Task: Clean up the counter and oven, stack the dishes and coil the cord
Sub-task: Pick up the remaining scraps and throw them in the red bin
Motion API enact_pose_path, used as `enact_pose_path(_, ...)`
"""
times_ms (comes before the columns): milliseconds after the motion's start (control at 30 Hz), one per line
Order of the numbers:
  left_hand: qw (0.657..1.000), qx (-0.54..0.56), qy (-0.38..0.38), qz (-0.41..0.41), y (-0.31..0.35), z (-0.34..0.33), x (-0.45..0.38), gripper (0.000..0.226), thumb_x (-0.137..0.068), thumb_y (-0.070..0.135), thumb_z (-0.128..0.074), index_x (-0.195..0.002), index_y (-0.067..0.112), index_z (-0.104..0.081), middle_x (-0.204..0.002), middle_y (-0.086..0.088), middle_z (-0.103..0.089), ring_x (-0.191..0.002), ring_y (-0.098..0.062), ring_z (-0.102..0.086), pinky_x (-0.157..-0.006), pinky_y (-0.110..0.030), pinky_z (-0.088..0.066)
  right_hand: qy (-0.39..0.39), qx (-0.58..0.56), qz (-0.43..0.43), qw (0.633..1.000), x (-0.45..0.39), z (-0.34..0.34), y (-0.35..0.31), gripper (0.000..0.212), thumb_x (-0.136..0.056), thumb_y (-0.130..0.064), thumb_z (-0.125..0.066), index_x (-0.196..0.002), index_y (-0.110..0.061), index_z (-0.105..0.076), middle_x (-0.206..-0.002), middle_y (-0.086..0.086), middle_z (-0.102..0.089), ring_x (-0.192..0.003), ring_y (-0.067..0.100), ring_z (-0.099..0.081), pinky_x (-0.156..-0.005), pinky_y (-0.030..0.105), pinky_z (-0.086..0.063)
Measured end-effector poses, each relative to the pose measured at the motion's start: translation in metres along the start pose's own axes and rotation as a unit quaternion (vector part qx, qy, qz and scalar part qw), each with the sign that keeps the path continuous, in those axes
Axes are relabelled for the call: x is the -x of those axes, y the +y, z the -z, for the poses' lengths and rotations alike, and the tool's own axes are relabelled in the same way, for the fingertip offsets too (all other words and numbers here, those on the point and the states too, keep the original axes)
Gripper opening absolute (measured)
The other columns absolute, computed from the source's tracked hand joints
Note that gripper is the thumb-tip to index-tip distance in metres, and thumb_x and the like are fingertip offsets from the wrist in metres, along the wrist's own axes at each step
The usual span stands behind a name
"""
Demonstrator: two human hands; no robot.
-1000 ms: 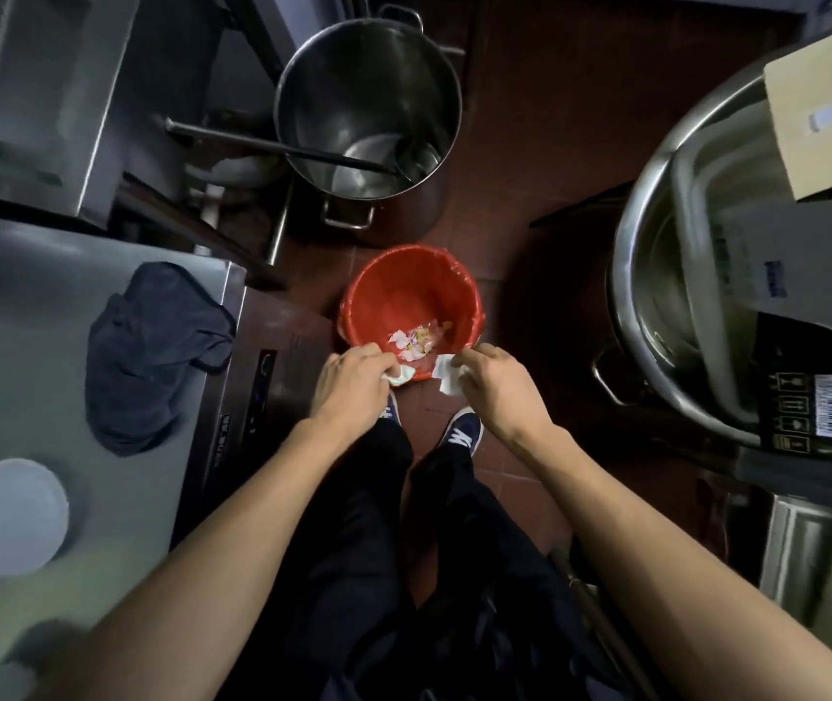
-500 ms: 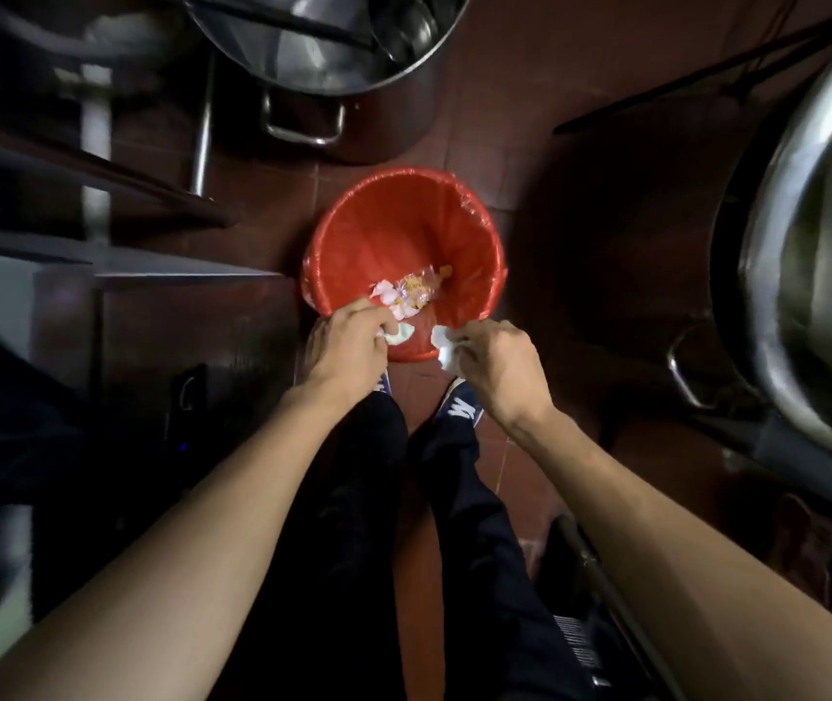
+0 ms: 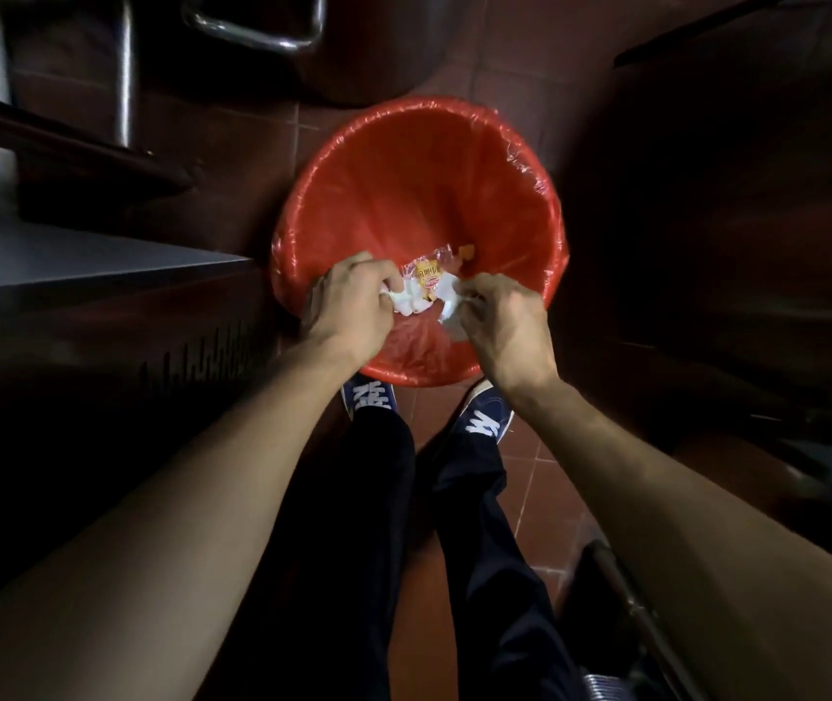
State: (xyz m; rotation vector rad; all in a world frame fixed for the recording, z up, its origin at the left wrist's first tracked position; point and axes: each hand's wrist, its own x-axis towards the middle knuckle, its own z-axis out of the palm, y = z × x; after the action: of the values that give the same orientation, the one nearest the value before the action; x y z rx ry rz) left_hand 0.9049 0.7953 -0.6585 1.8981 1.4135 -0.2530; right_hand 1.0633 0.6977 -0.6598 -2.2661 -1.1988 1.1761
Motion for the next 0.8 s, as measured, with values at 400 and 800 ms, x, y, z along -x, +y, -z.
enact_pose_path(400, 0.999, -0.026, -0.035, 0.016, 0.001, -0.007, 0.01, 0.023, -0.09, 0.018, -0.061, -0.111, 0.027, -0.068, -0.117, 0.005, -0.064, -0.105, -0.027, -0.063, -0.094, -0.042, -0.052, -0.055, 0.085, -0.009, 0.995, -0.001, 0.002, 0.008, 0.038, -0.086, -0.015, -0.056, -0.123, -0.02, -0.064, -0.12, 0.008, -0.069, -0.108, 0.031, -0.064, -0.091, 0.045, -0.052)
enact_pose_path(800, 0.996, -0.081, -0.04, 0.015, 0.072, 0.089, 0.109, 0.033, -0.097, 0.03, -0.052, -0.129, 0.025, -0.06, -0.131, -0.001, -0.06, -0.118, -0.029, -0.057, -0.104, -0.041, -0.044, -0.041, 0.135, 0.076, 0.987, 0.075, 0.112, -0.064, 0.04, -0.088, -0.021, -0.057, -0.128, -0.021, -0.06, -0.131, 0.004, -0.064, -0.116, 0.03, -0.06, -0.095, 0.043, -0.05)
